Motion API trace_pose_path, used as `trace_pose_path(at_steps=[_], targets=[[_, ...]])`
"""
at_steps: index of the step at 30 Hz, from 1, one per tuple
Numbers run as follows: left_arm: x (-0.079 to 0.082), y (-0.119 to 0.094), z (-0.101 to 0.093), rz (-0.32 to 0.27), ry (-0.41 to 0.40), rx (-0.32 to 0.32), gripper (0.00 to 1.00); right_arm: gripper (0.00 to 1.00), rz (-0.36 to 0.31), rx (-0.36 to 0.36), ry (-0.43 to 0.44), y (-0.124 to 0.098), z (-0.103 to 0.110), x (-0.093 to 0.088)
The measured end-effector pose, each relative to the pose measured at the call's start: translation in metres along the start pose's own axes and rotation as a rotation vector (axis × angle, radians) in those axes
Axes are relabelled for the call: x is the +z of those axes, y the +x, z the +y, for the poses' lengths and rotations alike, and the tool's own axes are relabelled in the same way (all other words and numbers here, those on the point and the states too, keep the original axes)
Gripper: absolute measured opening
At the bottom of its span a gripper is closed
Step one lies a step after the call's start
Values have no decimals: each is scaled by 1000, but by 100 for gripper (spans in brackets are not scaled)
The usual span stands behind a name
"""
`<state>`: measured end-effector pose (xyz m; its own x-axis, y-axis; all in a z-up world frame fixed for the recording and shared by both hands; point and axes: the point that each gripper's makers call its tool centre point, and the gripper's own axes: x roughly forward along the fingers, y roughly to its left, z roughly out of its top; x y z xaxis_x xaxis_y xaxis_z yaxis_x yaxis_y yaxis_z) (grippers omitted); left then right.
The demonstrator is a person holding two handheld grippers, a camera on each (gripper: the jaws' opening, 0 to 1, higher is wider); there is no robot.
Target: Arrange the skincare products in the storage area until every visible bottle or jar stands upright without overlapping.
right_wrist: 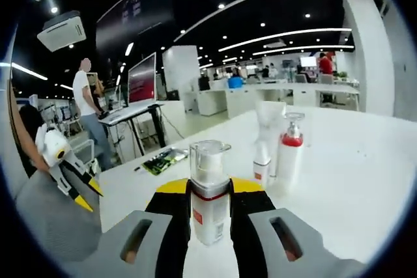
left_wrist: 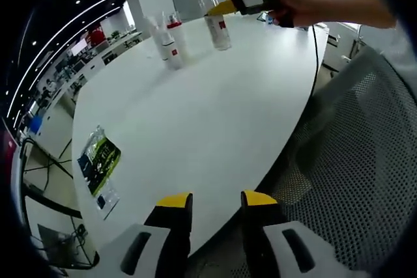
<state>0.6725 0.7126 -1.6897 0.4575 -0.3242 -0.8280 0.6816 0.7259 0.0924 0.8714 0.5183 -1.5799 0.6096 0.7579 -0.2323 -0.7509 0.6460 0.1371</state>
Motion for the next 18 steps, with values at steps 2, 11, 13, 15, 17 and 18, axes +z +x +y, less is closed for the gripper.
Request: trace_pose_path(at_steps=[2,11,13,15,17,18], targets=[[1,-1,1,-7,6,6,29,20,2,-9,1,5,-8,-2],[-1,1,0,8,8,0,29,20,2,-21,-49,20,-34,-8],[-2,1,0,9,11,-1,29,20,-12,-23,-77,24,-38,-7],[-1,1,0,9,11,0,29,20,-22,-20,-90,28,-41,-7],[4,0,1,-19,13,5,29,20,-29,-20,-95,32,-44,-8],[4,0,1,-22,10,7,29,20,-28,-24,-97,34,-46,-9]])
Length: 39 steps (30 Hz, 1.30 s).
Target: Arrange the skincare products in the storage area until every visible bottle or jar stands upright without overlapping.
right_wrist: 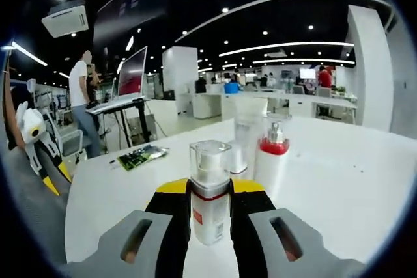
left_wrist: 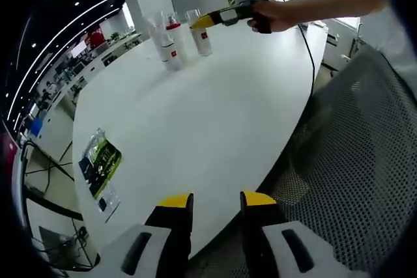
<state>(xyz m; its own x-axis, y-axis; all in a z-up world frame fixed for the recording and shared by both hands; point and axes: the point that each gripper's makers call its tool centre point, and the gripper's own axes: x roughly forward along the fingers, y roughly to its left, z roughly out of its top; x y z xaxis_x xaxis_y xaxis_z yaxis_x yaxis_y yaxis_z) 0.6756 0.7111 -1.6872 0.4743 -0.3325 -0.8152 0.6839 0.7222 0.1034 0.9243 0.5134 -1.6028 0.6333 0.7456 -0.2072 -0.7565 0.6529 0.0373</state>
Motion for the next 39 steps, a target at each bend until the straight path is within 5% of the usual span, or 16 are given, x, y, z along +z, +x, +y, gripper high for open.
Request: trace_pose_path(at_steps=[16,39], targets=[[-8,4,0,30,-1,-14,29,19,4,-19,-35,30,-24,-16],[-11,5,1,37,19,-13,29,20,-38,-32,-48,31,-33,-25]])
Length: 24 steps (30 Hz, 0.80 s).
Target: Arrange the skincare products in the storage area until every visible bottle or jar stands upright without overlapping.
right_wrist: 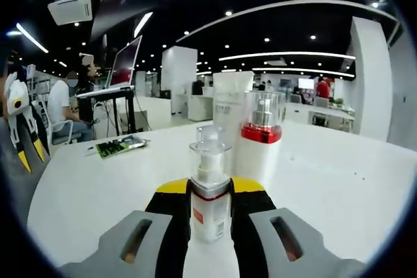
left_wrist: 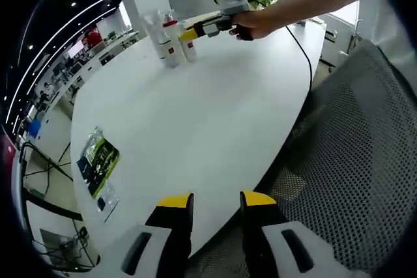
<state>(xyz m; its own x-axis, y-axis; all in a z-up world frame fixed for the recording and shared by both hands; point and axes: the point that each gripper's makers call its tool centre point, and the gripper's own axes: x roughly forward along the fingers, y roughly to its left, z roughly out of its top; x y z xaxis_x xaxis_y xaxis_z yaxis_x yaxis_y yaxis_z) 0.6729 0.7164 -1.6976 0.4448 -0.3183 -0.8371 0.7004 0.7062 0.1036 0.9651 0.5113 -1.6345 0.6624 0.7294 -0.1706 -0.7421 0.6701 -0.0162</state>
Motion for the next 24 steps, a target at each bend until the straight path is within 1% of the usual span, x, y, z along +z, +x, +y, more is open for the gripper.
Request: trace_pose_path(at_steps=[2,8,12,13,14,15,16,17,18,22,24], targets=[[0,0,0,3,1,0,29,20,-13,-8,16,-2,-1,0],[0,-1,1,3,5,4,29,21,-7,-6,-10,-3,1,0],[0,-1,2,5,7,5,29,21,-1,-6,-12,-3,0,-1],[0,-1,2,5,7,4,29,21,58,-8,7,-4,1,-11],[0,-1,2,5,8,5,29,22,92,-8,9,-4,1,-17],[0,-1,2,3,9,7,29,24,88,-6,-2,-2,2,-18],[0,-1,2,3,9,6,29,25,83,-4,5,-3,3,-18],[0,-1,2,4,8,6,29,26,93,-4,26,-4,4,-22],[0,-1,2,6,10,7,29,26,98,-10,27,-5,4,-24],[-1,0,2,8,12,8,29,29,136,-59,99,-8,-1,-34],[-2,0,2,9,14,8,29,27,135,-68,99,-7,-2,-33]])
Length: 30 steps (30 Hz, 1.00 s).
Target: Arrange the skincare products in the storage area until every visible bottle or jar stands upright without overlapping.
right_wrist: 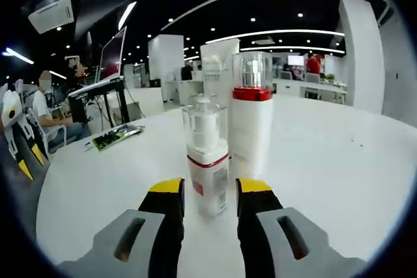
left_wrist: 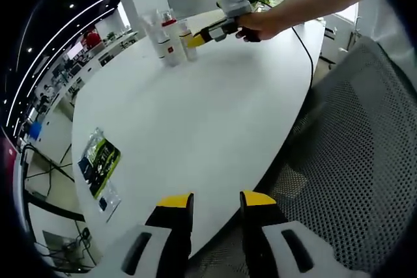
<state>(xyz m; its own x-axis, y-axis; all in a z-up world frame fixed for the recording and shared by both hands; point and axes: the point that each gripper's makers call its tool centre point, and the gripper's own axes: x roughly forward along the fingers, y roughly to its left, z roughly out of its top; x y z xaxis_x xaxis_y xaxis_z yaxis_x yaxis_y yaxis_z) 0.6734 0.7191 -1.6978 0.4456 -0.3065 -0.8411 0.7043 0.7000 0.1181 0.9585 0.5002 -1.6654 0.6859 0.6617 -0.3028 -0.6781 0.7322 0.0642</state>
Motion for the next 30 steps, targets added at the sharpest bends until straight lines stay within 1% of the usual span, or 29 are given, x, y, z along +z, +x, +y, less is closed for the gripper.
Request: trace_pose_path(at_steps=[2,4,7,9,15,18,24,28,30], targets=[[0,0,0,1,-1,0,29,23,6,-8,3,1,-1,3],[0,0,0,2,4,4,29,24,-1,-13,-8,3,1,7],[-1,0,0,6,3,2,29,25,3,-18,-6,5,2,10],[-1,0,-1,5,3,3,29,21,21,-32,-33,6,-1,7],[0,-1,-1,8,5,5,29,21,17,-28,-42,11,-7,10],[0,-1,-1,10,8,6,29,21,25,-23,-55,14,-11,11],[1,-2,-1,12,8,7,29,21,43,-20,-52,17,-16,13],[1,-2,-1,13,8,8,29,21,58,-16,-45,17,-16,12],[1,-3,-1,11,8,7,29,24,66,-20,-32,15,-16,9]])
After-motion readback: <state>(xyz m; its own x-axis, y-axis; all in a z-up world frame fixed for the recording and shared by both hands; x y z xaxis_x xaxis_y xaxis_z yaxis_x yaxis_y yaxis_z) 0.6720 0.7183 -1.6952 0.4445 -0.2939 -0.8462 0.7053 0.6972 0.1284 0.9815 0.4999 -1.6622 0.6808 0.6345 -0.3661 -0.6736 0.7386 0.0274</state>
